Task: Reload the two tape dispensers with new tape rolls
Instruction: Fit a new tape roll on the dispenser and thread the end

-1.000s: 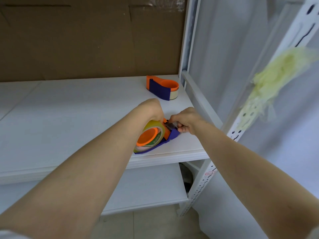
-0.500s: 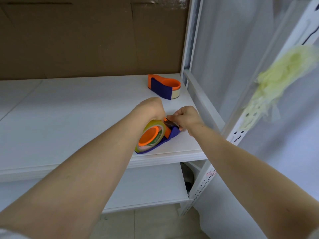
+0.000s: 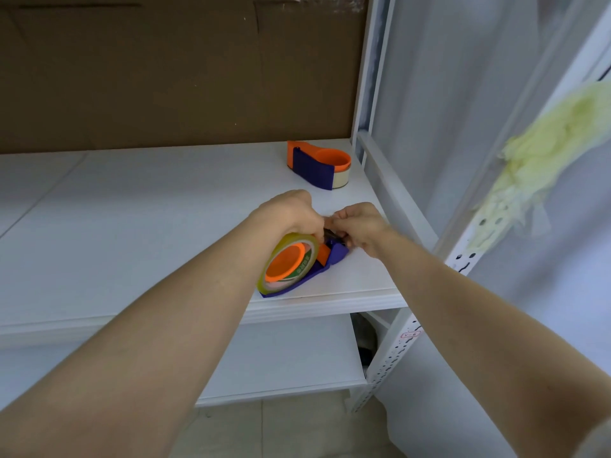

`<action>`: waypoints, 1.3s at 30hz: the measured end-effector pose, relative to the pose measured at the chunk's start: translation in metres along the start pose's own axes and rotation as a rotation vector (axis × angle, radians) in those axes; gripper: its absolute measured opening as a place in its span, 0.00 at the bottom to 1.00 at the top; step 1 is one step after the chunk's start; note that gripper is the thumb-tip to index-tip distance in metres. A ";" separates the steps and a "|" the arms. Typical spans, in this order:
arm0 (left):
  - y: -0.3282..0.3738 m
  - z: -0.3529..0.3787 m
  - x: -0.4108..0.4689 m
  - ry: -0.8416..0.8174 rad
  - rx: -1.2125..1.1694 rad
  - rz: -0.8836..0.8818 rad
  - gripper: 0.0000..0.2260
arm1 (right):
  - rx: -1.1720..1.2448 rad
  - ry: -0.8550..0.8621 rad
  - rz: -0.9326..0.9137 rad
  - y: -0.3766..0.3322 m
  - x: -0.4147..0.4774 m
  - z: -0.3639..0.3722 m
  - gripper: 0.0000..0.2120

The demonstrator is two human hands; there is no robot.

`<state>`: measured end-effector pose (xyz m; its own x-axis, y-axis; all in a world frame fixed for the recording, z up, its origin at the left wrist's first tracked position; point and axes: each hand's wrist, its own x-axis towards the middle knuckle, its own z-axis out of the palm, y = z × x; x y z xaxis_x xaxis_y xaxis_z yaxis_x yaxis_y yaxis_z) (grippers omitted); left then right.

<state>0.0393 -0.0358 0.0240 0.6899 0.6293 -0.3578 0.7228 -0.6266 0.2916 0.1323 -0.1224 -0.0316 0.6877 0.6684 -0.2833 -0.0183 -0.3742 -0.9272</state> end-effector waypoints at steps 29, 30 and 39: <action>-0.008 -0.004 -0.003 -0.049 -0.014 -0.055 0.15 | 0.272 -0.128 0.280 0.005 -0.009 -0.021 0.04; -0.009 -0.004 -0.004 -0.068 -0.023 -0.054 0.17 | 0.272 -0.123 0.260 0.005 -0.011 -0.021 0.04; -0.005 -0.006 -0.007 -0.132 0.063 -0.024 0.27 | 0.249 -0.062 0.198 0.010 -0.017 -0.021 0.07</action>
<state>0.0312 -0.0346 0.0304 0.6580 0.5815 -0.4785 0.7323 -0.6421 0.2268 0.1357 -0.1507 -0.0309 0.6074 0.6392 -0.4716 -0.3297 -0.3373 -0.8818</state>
